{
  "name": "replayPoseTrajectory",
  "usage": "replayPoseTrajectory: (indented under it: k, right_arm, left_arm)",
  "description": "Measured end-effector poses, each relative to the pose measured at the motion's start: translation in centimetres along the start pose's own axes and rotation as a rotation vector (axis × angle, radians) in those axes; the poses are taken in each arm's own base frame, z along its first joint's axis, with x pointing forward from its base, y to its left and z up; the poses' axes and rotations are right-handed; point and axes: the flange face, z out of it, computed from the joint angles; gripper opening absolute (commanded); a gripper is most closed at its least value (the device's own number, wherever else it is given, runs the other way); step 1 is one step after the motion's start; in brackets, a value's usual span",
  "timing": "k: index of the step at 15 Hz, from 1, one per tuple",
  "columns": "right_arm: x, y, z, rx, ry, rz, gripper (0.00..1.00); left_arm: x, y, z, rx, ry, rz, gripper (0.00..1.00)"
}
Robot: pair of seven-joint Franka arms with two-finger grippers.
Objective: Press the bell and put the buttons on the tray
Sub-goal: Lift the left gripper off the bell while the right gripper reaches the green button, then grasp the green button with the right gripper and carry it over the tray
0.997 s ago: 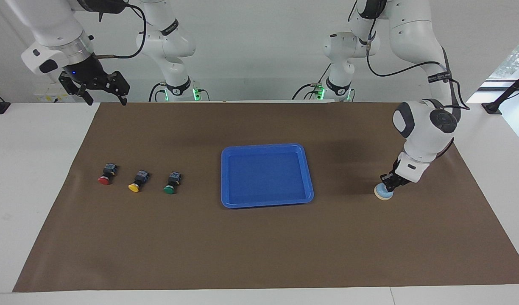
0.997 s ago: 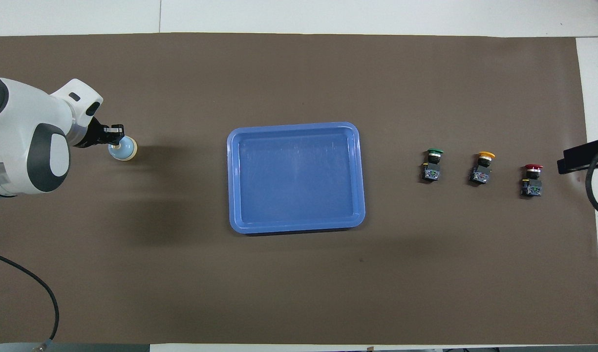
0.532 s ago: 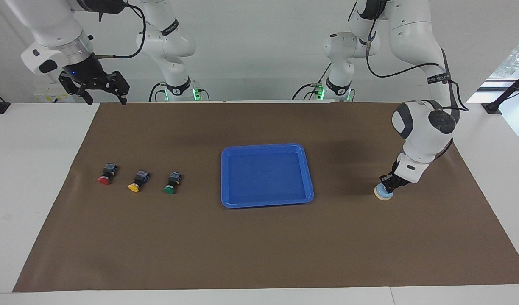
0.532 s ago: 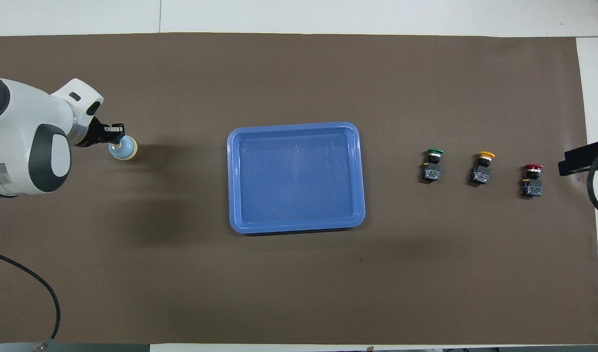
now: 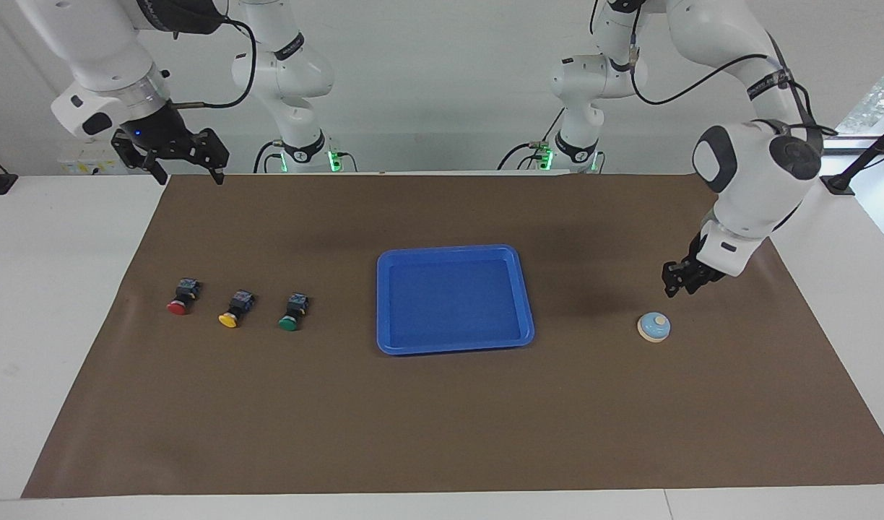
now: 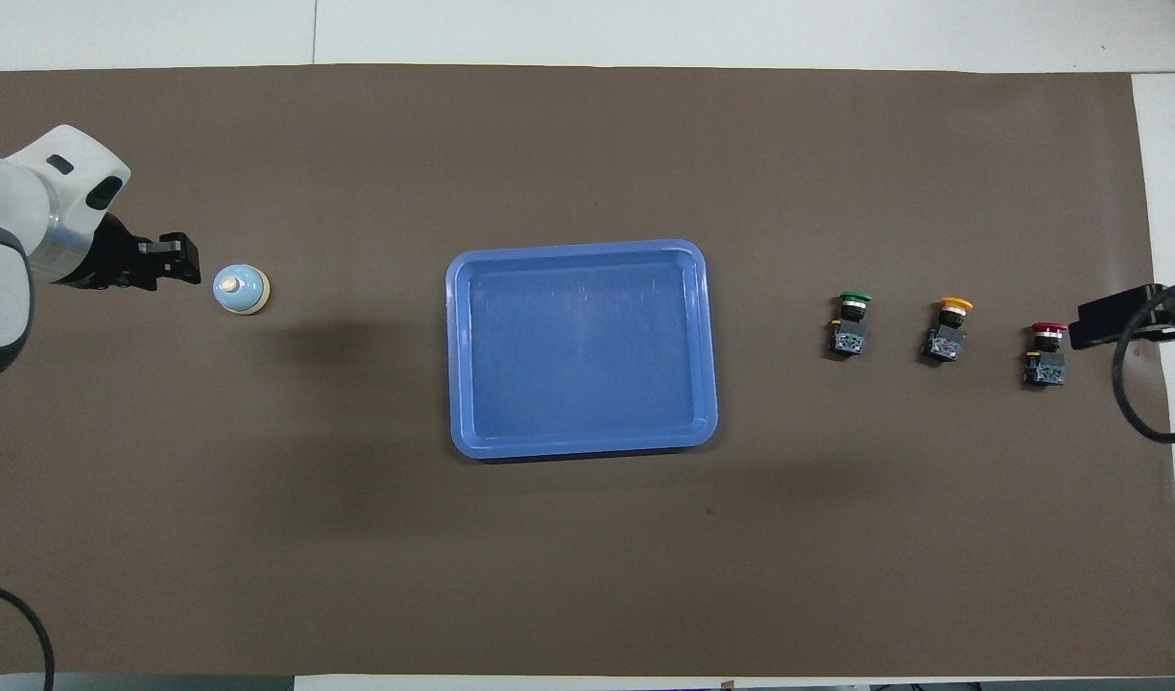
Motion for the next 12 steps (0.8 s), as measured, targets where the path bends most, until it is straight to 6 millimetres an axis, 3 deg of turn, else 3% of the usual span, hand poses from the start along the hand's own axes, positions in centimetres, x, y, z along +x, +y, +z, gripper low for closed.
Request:
replayPoseTrajectory:
  k: [3,7,12]
  right_arm:
    - [0.4,-1.8,3.5,-0.004,0.025,0.01,1.0]
    - [1.5,-4.5,9.9,-0.008,0.04,0.046,1.0]
    - [5.0,-5.4,19.2,0.006,0.057,0.087,1.0]
  left_arm:
    - [-2.6,-0.7,-5.0,-0.001,-0.005,-0.008,1.0]
    - [-5.6,-2.0,-10.1,-0.003,0.003,-0.026,1.0]
    - [-7.0,-1.8,-12.0,-0.003,-0.009,-0.02,1.0]
